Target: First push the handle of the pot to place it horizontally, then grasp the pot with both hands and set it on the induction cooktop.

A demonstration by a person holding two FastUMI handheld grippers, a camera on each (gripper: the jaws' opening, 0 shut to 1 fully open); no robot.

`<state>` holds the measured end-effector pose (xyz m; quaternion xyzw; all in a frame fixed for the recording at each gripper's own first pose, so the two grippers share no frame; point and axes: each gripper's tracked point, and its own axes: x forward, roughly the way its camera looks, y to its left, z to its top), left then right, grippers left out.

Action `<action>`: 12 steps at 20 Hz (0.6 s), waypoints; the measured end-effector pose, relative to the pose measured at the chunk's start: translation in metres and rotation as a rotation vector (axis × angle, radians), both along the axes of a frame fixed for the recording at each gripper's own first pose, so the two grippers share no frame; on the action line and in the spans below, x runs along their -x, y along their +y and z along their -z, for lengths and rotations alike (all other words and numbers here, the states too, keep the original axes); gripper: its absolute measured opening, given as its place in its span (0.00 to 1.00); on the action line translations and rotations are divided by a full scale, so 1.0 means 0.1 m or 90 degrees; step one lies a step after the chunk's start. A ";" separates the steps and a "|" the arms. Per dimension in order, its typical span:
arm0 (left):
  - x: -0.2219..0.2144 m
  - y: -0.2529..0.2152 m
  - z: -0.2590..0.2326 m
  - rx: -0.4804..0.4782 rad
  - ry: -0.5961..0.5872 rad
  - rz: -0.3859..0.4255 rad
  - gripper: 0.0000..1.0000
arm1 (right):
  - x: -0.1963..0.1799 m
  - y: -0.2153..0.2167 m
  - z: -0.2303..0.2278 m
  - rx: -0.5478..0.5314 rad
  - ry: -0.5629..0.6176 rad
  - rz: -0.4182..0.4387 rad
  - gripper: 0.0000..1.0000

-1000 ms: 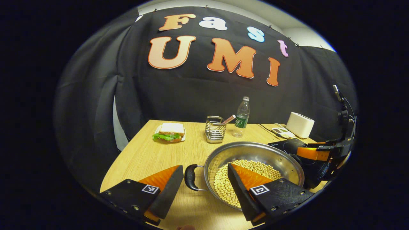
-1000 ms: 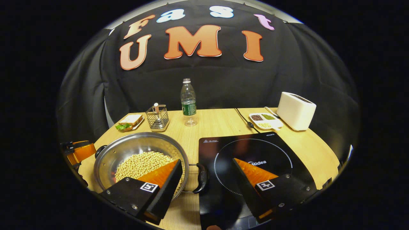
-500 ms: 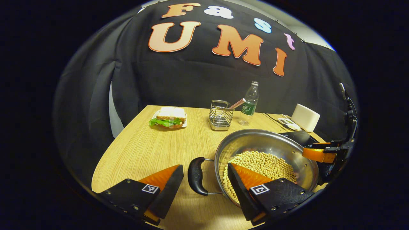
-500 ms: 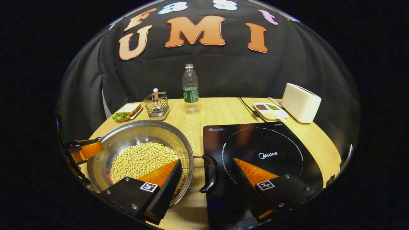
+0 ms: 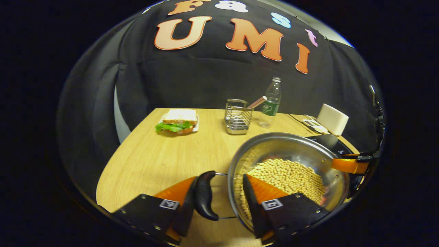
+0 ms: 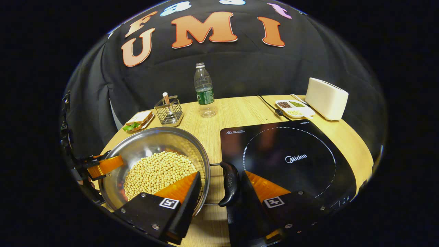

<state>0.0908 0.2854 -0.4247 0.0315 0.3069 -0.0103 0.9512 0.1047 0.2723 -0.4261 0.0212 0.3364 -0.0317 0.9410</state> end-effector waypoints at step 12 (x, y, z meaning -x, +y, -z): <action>0.33 -0.12 -0.16 0.027 0.018 -0.066 0.46 | 0.05 -0.02 -0.20 -0.071 -0.007 0.015 0.38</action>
